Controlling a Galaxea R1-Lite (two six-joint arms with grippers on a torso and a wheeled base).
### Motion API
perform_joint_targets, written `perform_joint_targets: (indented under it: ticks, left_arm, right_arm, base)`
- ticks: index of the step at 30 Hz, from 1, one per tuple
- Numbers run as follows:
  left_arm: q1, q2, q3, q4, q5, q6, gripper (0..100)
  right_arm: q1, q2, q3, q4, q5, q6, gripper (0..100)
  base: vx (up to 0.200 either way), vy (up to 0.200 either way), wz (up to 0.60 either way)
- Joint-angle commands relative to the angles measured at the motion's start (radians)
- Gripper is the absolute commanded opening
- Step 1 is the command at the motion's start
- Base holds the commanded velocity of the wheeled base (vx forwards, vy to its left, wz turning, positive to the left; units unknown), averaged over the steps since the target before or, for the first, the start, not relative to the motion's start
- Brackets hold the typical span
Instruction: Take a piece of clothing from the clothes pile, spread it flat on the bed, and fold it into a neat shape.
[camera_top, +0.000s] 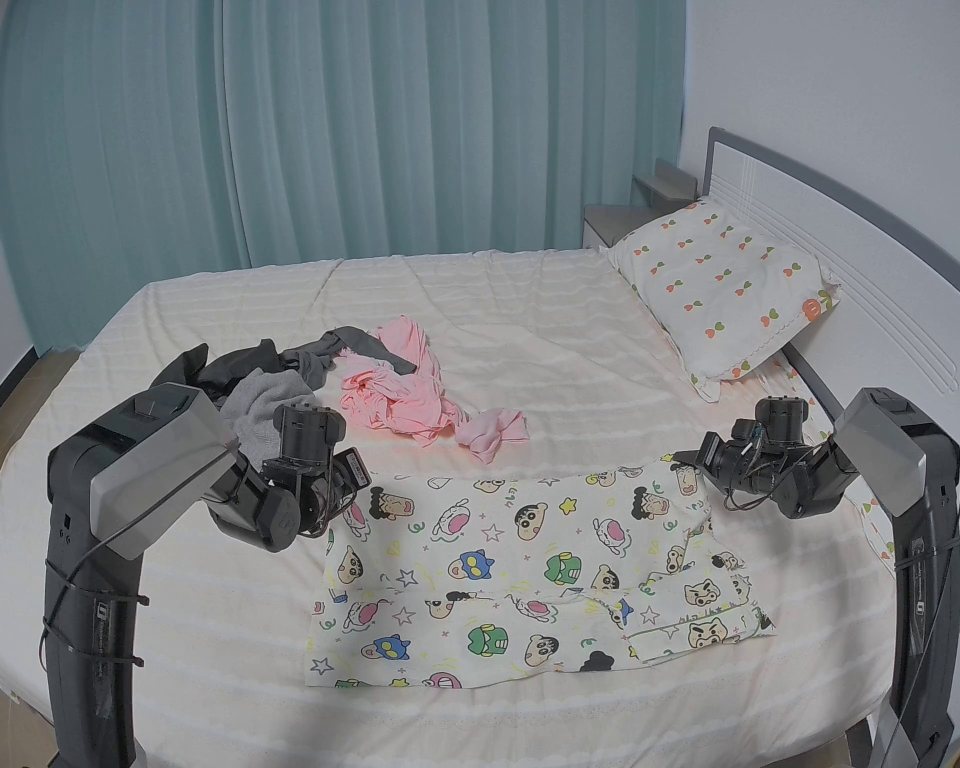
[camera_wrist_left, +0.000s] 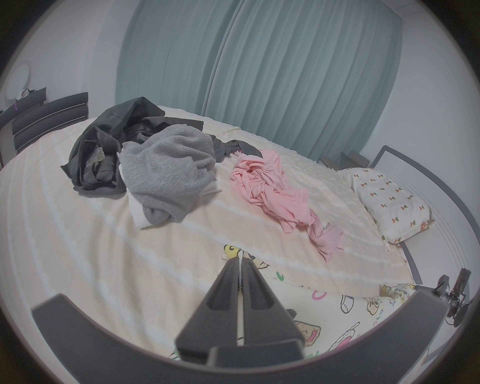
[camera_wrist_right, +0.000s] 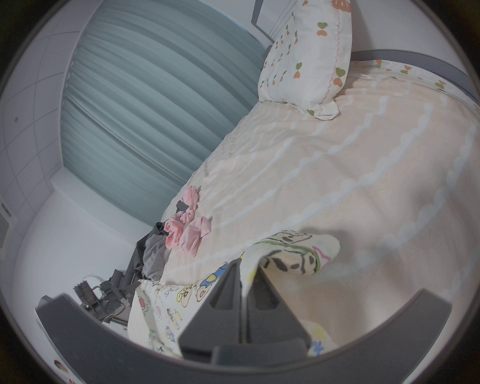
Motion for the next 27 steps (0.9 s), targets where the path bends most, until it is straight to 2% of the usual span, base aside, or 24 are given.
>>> perform_joint_targets:
  ticks: [1,6,12,19,27]
  left_arm:
    - [-0.014,-0.057,0.071,-0.017,-0.002,-0.001,0]
    - [-0.014,-0.081,0.147,-0.079,-0.002,0.002,0]
    - [-0.026,-0.113,0.274,-0.158,-0.002,0.004,0]
    - [-0.037,-0.124,0.441,-0.281,-0.005,0.005,0]
    - [-0.048,-0.083,0.536,-0.346,-0.008,0.005,0]
  right_arm:
    - [-0.006,-0.075,0.09,-0.016,0.034,-0.026,0]
    - [-0.017,-0.124,0.196,-0.016,0.076,-0.117,0]
    - [-0.026,-0.165,0.334,-0.021,0.081,-0.261,0]
    - [-0.043,-0.181,0.447,-0.022,0.087,-0.39,0]
    - [-0.042,-0.17,0.55,-0.022,0.086,-0.517,0]
  base:
    - [0.0,0.0,0.0]
    - [0.0,0.0,0.0]
    - [0.0,0.0,0.0]
    - [0.0,0.0,0.0]
    - [0.0,0.0,0.0]
